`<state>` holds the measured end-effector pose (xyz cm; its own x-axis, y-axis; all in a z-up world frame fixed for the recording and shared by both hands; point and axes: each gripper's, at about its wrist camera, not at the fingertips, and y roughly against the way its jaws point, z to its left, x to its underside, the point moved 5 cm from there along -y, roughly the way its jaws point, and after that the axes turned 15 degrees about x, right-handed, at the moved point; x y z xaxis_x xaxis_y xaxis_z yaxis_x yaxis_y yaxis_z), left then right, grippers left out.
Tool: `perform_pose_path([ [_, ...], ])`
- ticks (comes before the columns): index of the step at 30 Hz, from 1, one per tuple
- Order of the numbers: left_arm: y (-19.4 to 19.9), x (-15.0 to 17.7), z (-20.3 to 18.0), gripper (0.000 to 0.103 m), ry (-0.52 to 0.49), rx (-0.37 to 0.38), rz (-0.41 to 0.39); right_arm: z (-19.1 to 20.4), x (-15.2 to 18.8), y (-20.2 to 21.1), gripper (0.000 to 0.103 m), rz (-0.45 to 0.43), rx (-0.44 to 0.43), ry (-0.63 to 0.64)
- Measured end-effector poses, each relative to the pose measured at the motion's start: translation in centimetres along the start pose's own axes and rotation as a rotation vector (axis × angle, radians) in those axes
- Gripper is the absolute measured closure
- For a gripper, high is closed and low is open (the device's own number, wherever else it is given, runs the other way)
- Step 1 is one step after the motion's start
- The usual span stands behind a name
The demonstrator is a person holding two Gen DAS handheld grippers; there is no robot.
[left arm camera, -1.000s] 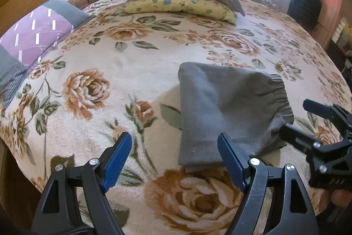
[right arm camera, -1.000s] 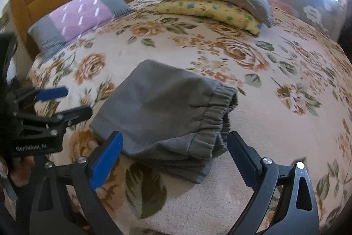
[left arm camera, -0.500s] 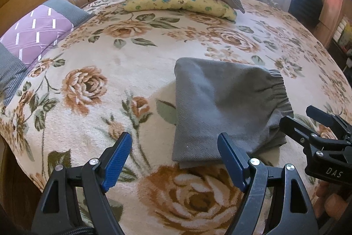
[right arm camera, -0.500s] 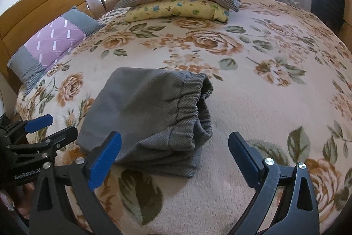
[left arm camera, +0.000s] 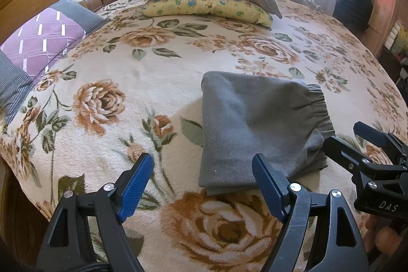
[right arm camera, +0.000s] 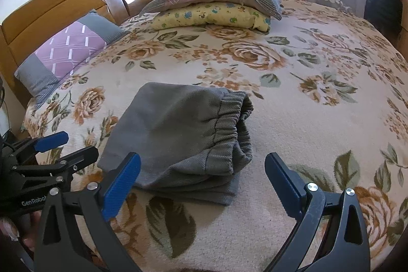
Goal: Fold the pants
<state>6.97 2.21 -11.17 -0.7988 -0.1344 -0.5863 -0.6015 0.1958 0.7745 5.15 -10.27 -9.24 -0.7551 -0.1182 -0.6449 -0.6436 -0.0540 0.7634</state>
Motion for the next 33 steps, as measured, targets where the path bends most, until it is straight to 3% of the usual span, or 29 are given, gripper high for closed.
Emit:
perform_pose_path([
  [33, 1.1, -0.7, -0.7, 0.023, -0.021, 0.003, -0.04, -0.6, 0.3, 1.2, 0.004, -0.018, 0.002, 0.001],
])
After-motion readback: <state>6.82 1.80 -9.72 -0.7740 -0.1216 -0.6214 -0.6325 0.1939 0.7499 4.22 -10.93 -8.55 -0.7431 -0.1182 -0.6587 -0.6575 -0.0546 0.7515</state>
